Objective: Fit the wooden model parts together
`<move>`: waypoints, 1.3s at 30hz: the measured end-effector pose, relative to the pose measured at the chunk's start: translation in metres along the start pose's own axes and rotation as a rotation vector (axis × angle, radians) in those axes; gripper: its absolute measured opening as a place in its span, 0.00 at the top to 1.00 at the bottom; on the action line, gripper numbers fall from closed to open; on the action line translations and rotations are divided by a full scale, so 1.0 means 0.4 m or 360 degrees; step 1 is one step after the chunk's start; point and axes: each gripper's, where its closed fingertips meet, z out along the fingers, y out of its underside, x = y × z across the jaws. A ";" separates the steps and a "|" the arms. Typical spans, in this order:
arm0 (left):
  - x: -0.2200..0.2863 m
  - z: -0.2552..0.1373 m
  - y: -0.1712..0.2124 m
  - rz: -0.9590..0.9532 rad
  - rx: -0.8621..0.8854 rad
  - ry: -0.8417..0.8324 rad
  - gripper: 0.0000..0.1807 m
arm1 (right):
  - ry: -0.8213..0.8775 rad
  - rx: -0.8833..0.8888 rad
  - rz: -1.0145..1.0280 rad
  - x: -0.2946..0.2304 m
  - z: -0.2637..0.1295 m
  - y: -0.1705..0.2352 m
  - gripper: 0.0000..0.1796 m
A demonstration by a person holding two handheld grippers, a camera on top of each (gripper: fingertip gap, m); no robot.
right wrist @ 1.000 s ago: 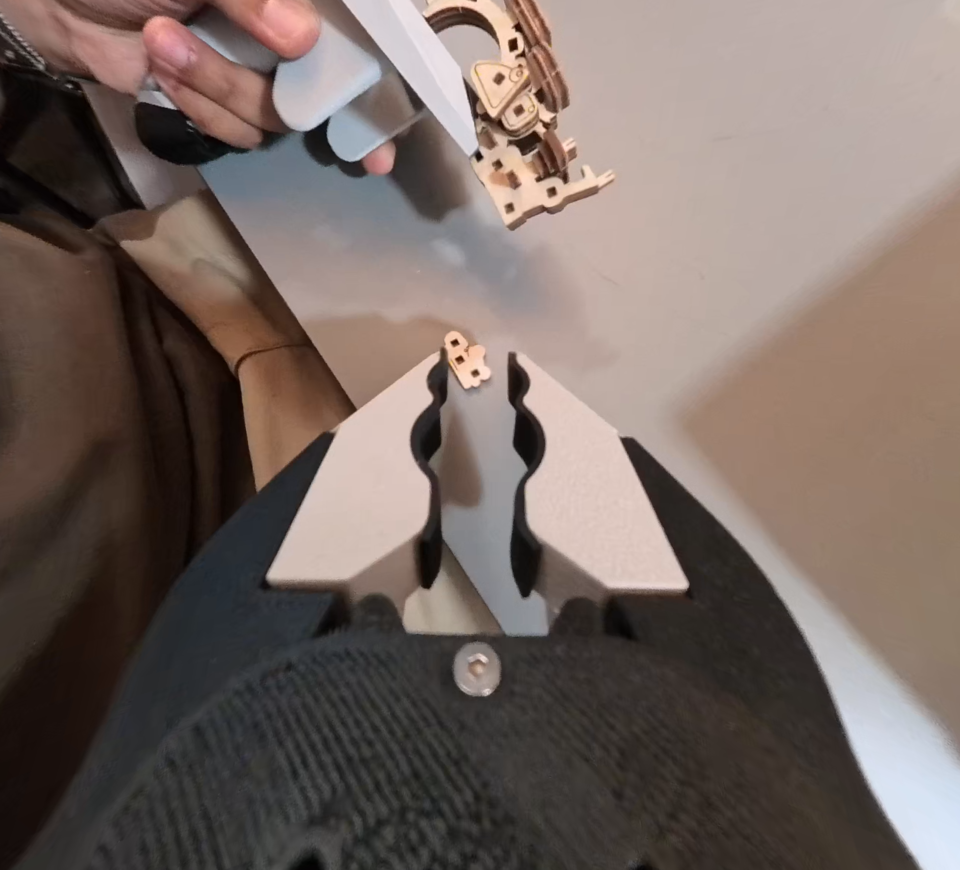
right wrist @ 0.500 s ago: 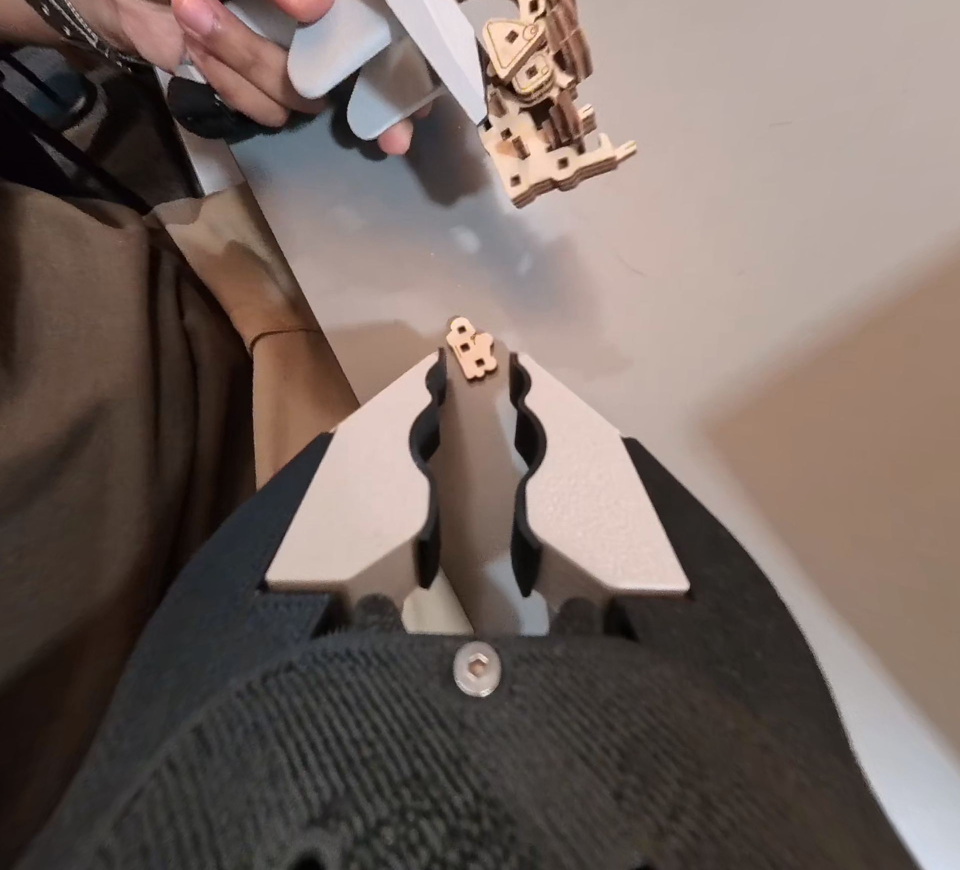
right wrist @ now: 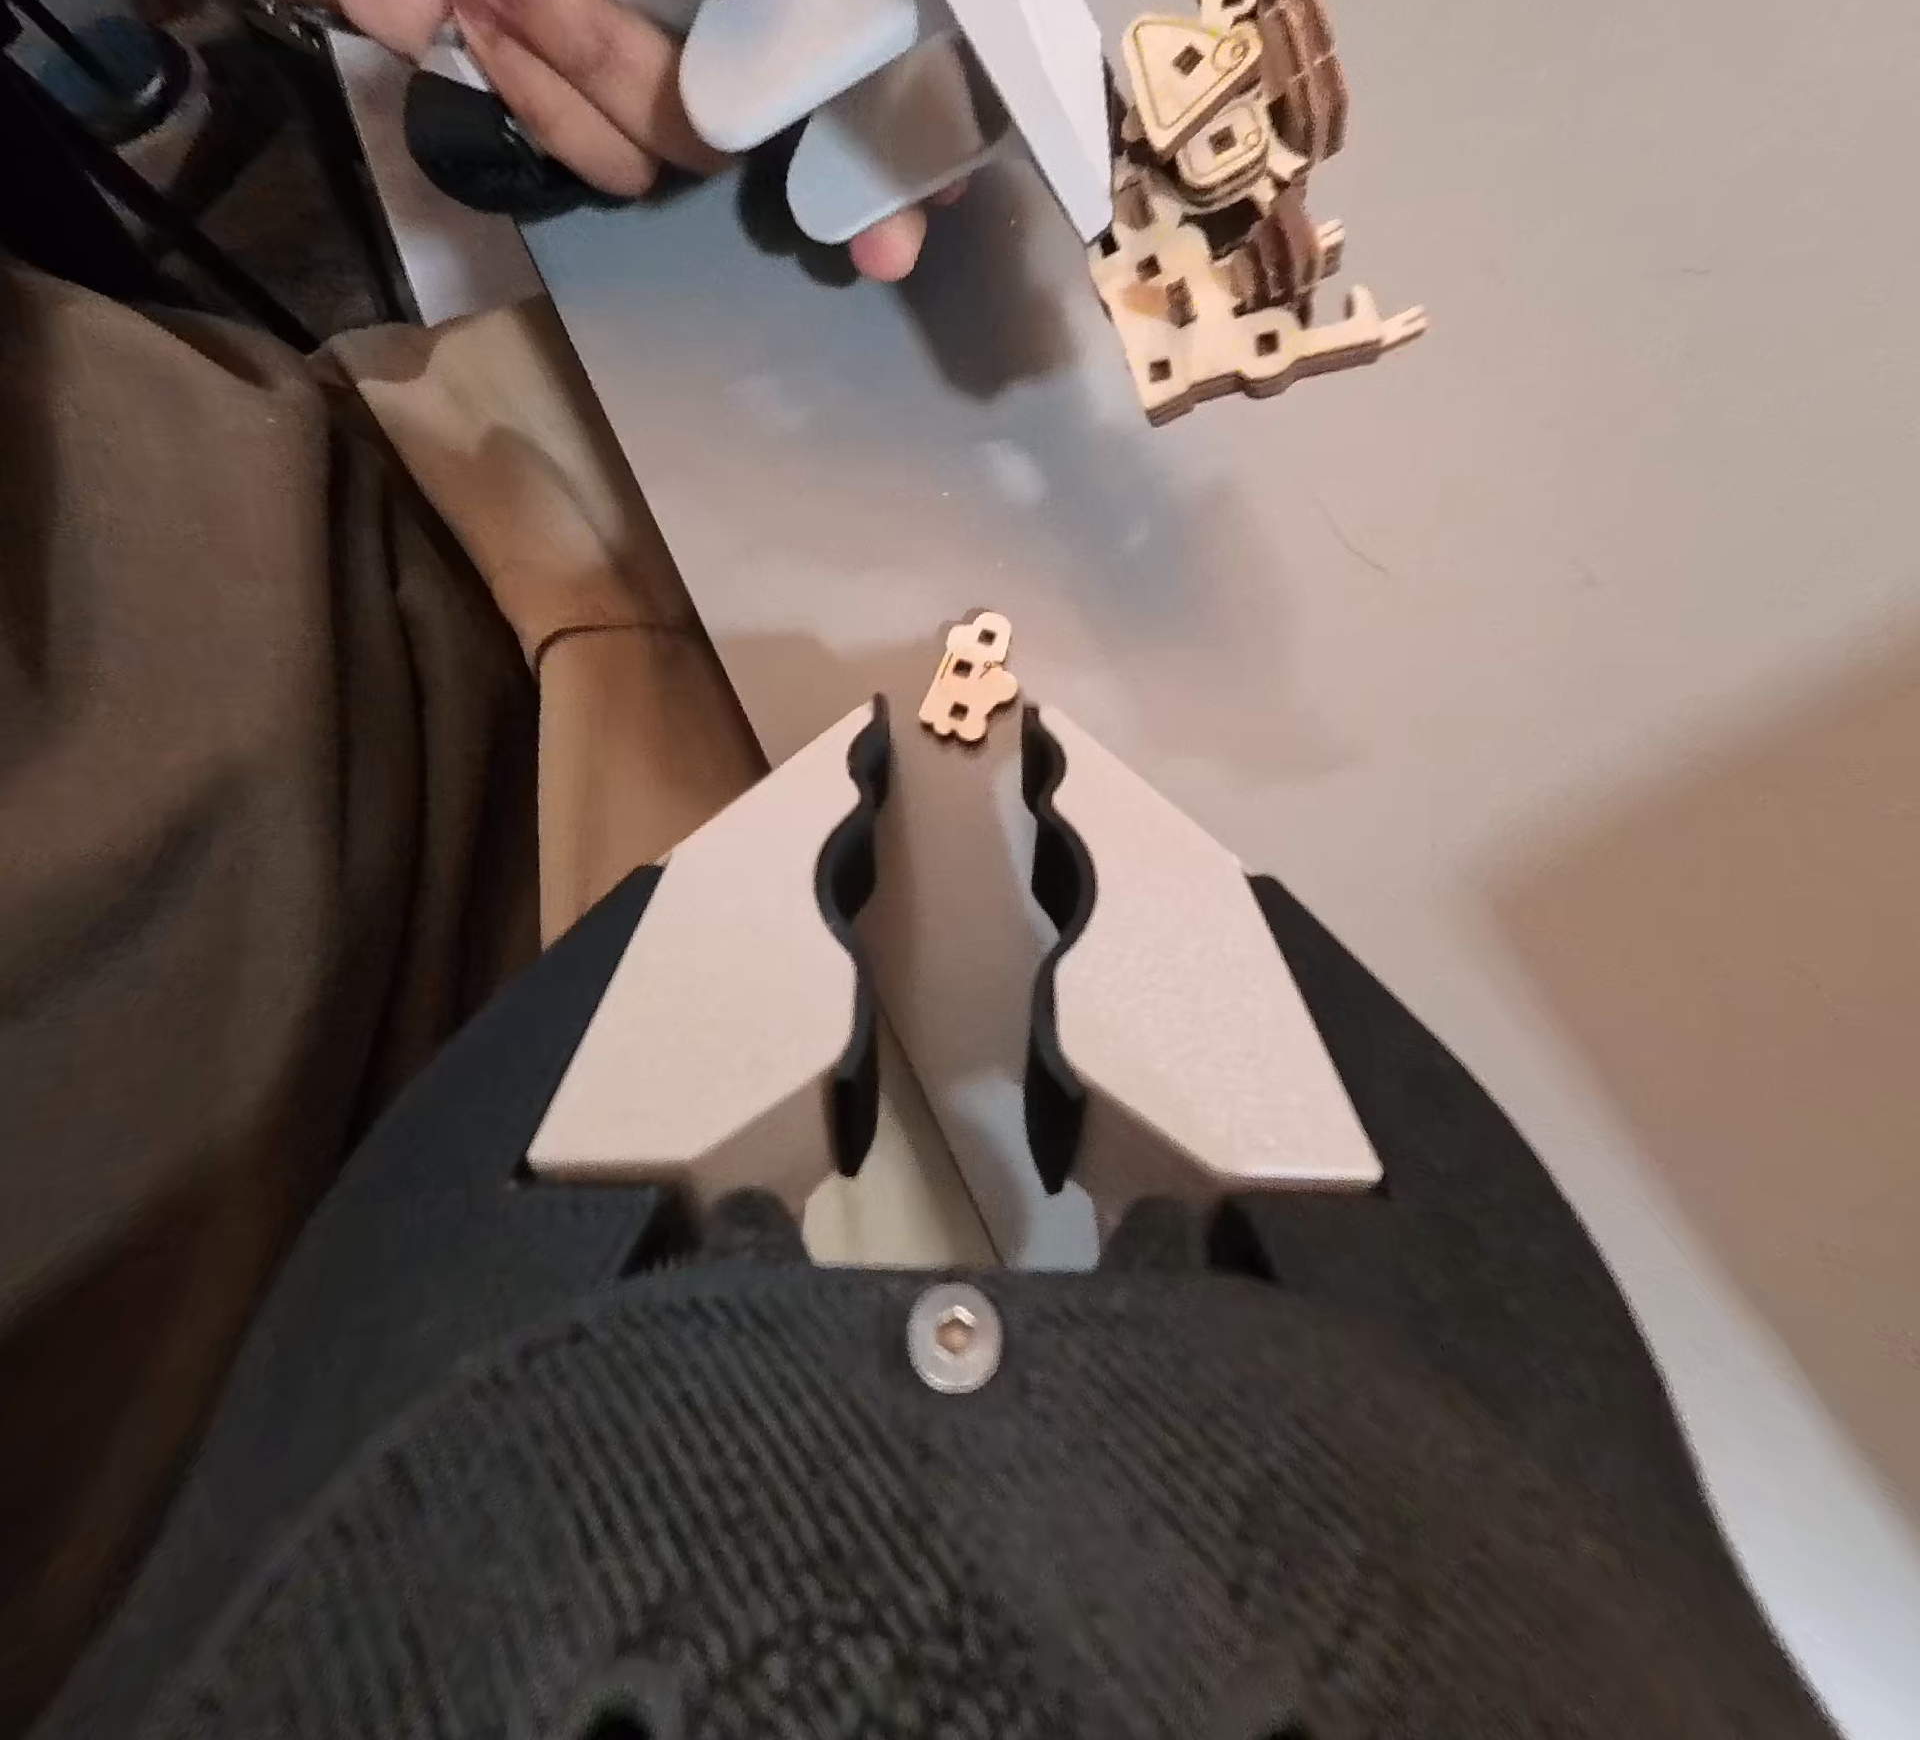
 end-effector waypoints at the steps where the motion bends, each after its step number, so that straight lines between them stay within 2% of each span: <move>1: 0.000 0.000 0.000 -0.0002 0.0000 0.0002 0.97 | 0.0003 0.0002 -0.0007 0.000 0.001 -0.002 0.87; 4: 0.001 0.000 0.000 -0.0007 -0.0001 0.0008 0.97 | 0.0026 -0.0010 -0.0024 0.002 0.003 -0.001 0.87; 6: 0.001 -0.001 0.000 -0.0009 -0.0001 0.0010 0.97 | 0.0077 -0.0015 -0.0040 0.014 0.004 -0.001 0.93; 12: 0.001 0.000 0.001 -0.0007 -0.0005 0.0011 0.97 | 0.0077 -0.0026 -0.0045 0.015 -0.003 -0.002 0.93; 18: 0.000 0.005 0.009 0.0023 -0.0036 -0.0013 0.97 | 0.0238 0.0228 -0.0135 0.035 -0.067 -0.079 0.93; 22: 0.003 0.020 0.042 0.0063 -0.0160 -0.0020 0.97 | 0.0347 0.0322 -0.0216 0.036 -0.097 -0.118 0.94; 27: 0.000 0.036 0.084 0.0205 -0.0307 -0.0092 0.97 | 0.0416 0.0147 -0.0422 0.016 -0.077 -0.104 0.94; 32: 0.000 0.038 0.089 0.0211 -0.0328 -0.0096 0.97 | 0.0444 0.0012 -0.0557 -0.001 -0.054 -0.091 0.94; 39: 0.000 0.039 0.094 0.0228 -0.0346 -0.0101 0.97 | 0.0430 -0.0023 -0.0495 -0.002 -0.047 -0.085 0.94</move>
